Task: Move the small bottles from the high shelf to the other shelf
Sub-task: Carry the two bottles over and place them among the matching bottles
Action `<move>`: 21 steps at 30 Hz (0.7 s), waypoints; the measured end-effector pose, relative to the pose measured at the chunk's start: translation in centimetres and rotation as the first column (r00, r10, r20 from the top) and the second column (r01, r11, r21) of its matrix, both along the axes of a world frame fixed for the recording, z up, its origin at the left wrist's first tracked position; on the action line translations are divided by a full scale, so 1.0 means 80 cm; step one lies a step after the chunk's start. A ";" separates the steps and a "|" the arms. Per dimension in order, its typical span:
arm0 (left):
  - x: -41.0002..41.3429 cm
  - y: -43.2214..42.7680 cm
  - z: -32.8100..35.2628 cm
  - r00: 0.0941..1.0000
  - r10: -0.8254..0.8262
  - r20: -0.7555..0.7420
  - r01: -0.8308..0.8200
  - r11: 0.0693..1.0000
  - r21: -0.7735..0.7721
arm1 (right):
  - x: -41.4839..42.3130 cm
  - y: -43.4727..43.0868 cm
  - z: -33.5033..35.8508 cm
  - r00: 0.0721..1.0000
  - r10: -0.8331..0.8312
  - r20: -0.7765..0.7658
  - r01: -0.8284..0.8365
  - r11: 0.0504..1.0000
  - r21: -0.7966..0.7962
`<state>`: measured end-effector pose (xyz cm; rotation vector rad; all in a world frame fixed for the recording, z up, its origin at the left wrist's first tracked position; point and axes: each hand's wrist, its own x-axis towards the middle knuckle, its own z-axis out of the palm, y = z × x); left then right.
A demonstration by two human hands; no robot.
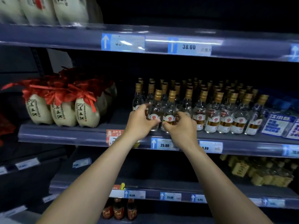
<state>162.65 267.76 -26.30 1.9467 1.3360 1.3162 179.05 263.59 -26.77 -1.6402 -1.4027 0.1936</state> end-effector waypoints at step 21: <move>0.040 0.024 -0.001 0.980 0.175 -0.096 -0.166 0.981 0.098 | 0.021 0.001 -0.020 0.964 -0.184 0.191 0.154 0.975 0.161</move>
